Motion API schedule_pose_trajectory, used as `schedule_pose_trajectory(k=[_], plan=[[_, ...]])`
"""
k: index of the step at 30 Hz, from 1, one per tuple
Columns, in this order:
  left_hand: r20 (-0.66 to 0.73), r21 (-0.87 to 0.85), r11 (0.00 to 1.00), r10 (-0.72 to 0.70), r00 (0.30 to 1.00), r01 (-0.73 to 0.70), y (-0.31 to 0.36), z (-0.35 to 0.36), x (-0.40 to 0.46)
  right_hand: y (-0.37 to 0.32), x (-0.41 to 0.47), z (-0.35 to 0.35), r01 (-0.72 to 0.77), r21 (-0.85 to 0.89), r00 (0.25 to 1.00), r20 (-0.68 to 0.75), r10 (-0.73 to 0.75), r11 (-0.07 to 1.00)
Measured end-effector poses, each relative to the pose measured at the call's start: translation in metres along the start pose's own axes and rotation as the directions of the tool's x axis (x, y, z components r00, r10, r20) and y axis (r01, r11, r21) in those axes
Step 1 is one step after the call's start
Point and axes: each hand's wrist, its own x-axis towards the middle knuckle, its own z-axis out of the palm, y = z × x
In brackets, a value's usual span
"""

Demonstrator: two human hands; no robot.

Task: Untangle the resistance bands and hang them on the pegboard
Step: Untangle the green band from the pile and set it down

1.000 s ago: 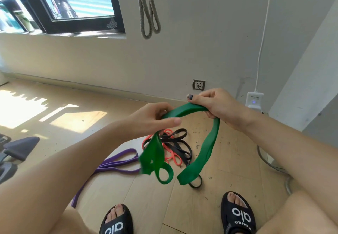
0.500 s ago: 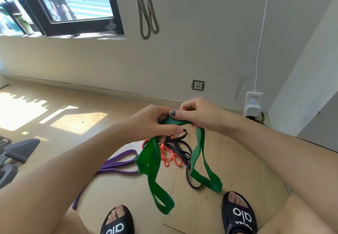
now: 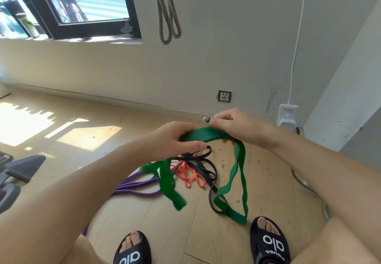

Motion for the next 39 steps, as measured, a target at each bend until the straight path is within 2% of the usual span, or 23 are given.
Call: schedule_pose_trajectory(k=[3, 5, 10, 15, 20, 24, 27, 29, 31, 34, 36, 39], plan=[[-0.002, -0.013, 0.999, 0.039, 0.999, -0.039, -0.003, -0.002, -0.001, -0.003, 0.001, 0.013, 0.04, -0.014, 0.996, 0.086, -0.038, 0.999], [-0.002, -0.044, 0.998, 0.042, 0.999, -0.042, -0.002, -0.002, -0.001, -0.008, 0.004, 0.021, 0.046, -0.006, 0.996, 0.079, -0.046, 0.999], [0.031, -0.166, 0.985, 0.043, 0.999, -0.037, -0.005, -0.005, -0.005, -0.014, 0.009, 0.008, 0.039, 0.16, 0.994, -0.109, -0.021, 0.986], [0.024, -0.16, 0.987, -0.002, 1.0, 0.006, -0.012, -0.002, -0.005, -0.011, 0.007, 0.0, 0.019, 0.158, 0.984, -0.177, 0.009, 0.987], [-0.08, -0.093, 0.996, -0.003, 0.997, -0.005, -0.01, 0.005, -0.001, -0.008, 0.005, -0.001, 0.012, 0.14, 0.995, -0.1, 0.003, 0.99], [-0.065, -0.062, 0.998, 0.025, 0.998, -0.029, -0.006, 0.008, 0.002, -0.008, 0.0, 0.004, -0.002, 0.113, 0.999, 0.044, -0.003, 0.994], [-0.07, -0.096, 0.995, 0.024, 0.997, -0.031, 0.0, 0.011, 0.006, -0.01, 0.003, 0.013, 0.007, 0.082, 1.0, 0.018, -0.008, 0.997], [-0.035, -0.164, 0.986, 0.007, 0.999, -0.013, 0.002, 0.011, 0.006, -0.013, 0.004, 0.013, 0.003, 0.13, 1.0, -0.026, 0.0, 0.991], [0.08, -0.222, 0.975, 0.001, 0.997, 0.017, -0.001, 0.008, 0.003, -0.013, 0.005, 0.008, 0.007, 0.203, 0.996, -0.085, 0.011, 0.979], [0.163, -0.278, 0.957, -0.033, 0.986, 0.078, -0.011, 0.003, -0.003, -0.01, 0.004, -0.003, 0.004, 0.209, 0.99, -0.141, 0.026, 0.978], [0.119, -0.242, 0.968, -0.042, 0.992, 0.07, -0.012, 0.003, -0.001, -0.008, 0.002, -0.005, -0.004, 0.187, 0.99, -0.137, 0.03, 0.982], [0.041, -0.053, 0.997, -0.057, 0.998, 0.059, -0.013, 0.009, 0.005, -0.01, 0.001, -0.005, -0.02, 0.097, 0.997, -0.078, 0.028, 0.995]])
